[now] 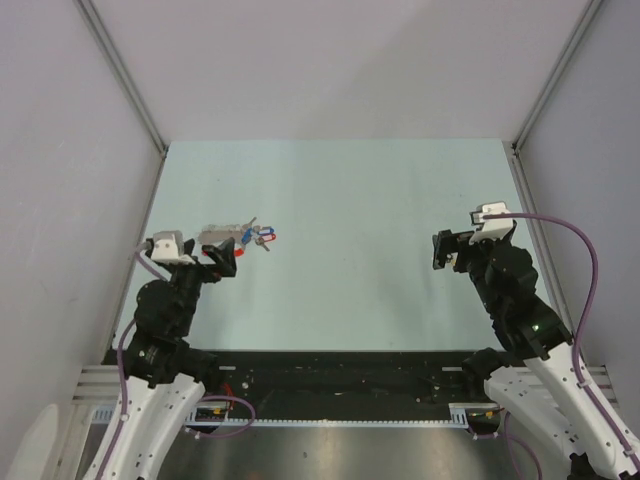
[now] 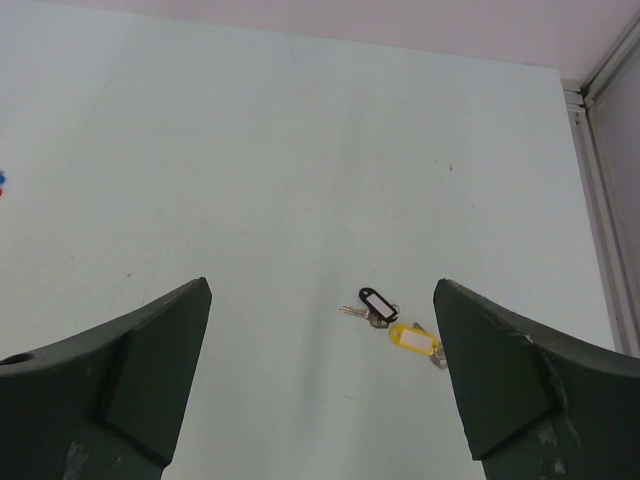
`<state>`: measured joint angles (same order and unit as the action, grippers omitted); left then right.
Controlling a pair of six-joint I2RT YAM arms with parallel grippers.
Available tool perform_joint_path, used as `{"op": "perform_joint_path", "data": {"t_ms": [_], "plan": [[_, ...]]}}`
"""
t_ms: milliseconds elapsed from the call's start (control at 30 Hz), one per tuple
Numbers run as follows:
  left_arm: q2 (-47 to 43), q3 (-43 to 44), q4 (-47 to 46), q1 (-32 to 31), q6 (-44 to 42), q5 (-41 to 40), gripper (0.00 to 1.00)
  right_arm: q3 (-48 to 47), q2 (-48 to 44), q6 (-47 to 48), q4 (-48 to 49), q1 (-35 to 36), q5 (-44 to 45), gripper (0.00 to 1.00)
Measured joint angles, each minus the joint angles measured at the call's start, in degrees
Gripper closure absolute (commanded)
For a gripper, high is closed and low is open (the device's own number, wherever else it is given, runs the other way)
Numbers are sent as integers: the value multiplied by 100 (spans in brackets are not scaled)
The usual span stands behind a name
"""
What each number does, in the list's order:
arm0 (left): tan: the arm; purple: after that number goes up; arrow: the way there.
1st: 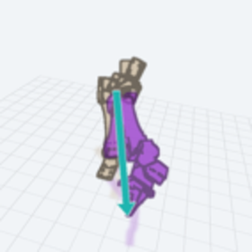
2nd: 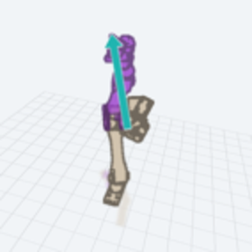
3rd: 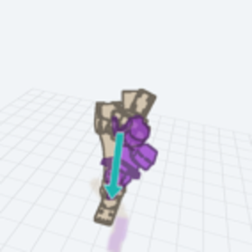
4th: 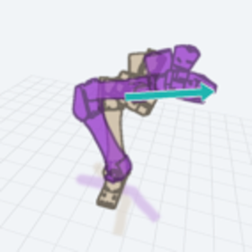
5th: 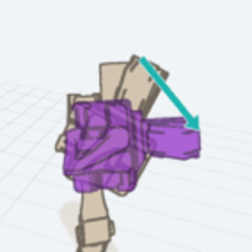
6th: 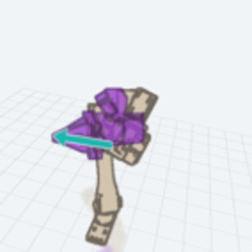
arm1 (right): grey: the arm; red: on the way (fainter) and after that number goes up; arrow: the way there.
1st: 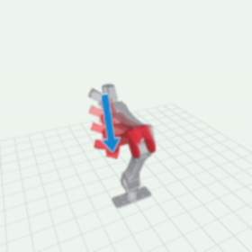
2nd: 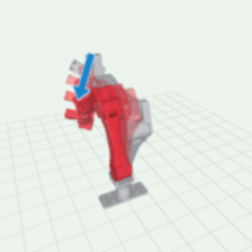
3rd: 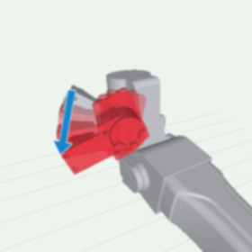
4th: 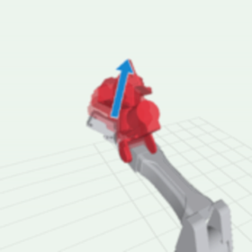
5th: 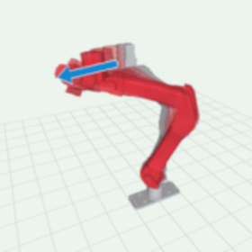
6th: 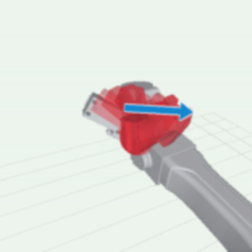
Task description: Put the keys on the keyring
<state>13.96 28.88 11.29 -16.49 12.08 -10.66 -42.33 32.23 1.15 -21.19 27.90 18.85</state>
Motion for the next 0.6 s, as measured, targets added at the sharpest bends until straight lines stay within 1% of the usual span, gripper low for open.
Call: {"op": "perform_joint_path", "data": {"t_ms": [167, 267, 433, 600], "plan": [[754, 50, 157, 0, 107, -138, 0, -55, -22, -7, -81, 0, 2, 0], [1355, 144, 186, 0, 236, -210, 0, -55, -83, -70, -197, 0, -24, 0], [2743, 566, 284, 0, 492, -190, 0, -55, -199, -219, -339, 4, -127, 0], [4142, 890, 245, 79, 640, 166, 0, -20, -334, -306, -376, 70, -275, 0]]}}
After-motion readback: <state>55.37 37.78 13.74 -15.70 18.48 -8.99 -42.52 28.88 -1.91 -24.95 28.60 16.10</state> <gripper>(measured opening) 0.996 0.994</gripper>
